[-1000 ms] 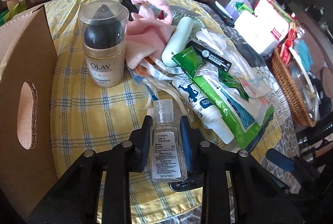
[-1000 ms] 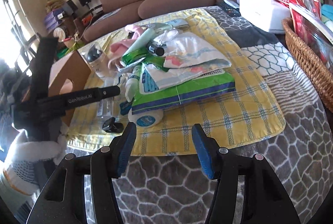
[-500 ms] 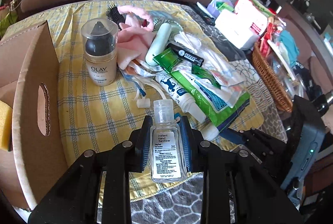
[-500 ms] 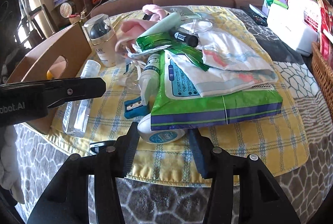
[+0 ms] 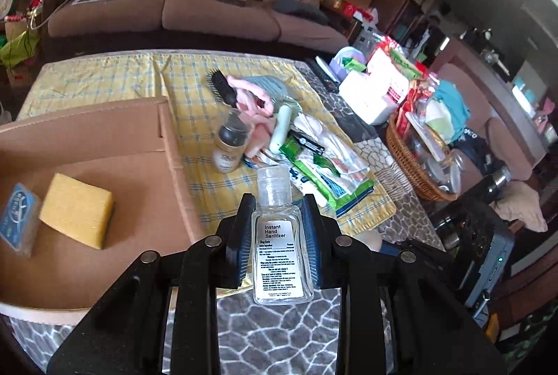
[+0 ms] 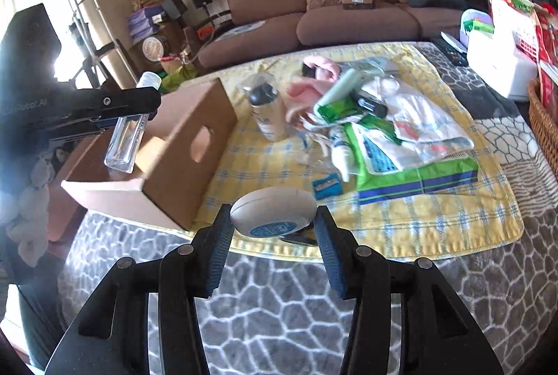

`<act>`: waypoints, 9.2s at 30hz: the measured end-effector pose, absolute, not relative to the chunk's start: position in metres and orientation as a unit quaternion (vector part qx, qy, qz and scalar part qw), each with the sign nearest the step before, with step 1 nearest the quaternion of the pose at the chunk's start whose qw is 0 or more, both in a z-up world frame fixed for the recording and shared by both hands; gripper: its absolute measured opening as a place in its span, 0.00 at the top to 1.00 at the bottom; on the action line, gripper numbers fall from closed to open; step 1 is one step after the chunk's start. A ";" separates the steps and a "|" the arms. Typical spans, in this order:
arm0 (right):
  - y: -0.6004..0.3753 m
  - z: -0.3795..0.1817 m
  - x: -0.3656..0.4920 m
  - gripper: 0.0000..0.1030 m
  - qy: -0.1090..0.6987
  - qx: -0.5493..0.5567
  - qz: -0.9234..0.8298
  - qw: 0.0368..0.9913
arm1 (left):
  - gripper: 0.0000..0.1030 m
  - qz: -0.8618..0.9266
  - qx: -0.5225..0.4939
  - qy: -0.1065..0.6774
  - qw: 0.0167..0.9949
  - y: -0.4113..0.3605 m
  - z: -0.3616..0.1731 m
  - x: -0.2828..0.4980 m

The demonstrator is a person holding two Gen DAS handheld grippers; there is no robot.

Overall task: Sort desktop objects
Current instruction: 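Drop the sanitizer into the box while the right gripper drops a white round item, then reach the left gripper to the small black item on the cloth and grasp it, then place the black item in the box while the right gripper grasps a blue sharpener, then move the left gripper back to the table toward the white tube, then grasp the white tube with the left gripper, then drop the white tube into the box while the right gripper releases the blue sharpener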

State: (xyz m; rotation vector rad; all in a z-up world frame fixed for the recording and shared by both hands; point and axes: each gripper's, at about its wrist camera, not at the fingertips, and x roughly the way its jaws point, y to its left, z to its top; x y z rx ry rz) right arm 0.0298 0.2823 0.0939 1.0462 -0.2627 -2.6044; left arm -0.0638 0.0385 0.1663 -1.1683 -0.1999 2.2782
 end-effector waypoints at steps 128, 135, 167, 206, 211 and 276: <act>0.272 0.009 -0.056 0.78 -0.014 0.454 -0.889 0.064 | 0.77 0.858 -0.446 -0.074 0.246 -0.126 0.125 -0.091; 0.230 0.072 -0.028 0.78 -0.062 0.403 -0.902 0.142 | 0.77 0.839 -0.493 -0.078 0.216 -0.155 0.096 -0.099; 0.266 0.173 -0.014 0.50 -0.096 0.337 -0.935 0.059 | 0.36 0.848 -0.439 -0.017 0.295 -0.041 0.154 -0.061; 0.401 0.083 0.010 0.50 -0.238 0.367 -0.899 0.036 | 0.84 0.825 -0.505 -0.005 0.254 0.196 0.016 -0.104; 0.398 0.078 0.006 0.50 -0.236 0.374 -0.896 0.037 | 0.75 0.825 -0.509 0.023 0.244 0.195 0.006 -0.102; 0.110 0.112 -0.150 0.78 -0.101 0.444 -0.869 0.193 | 0.92 0.800 -0.531 -0.080 0.267 -0.019 0.088 -0.136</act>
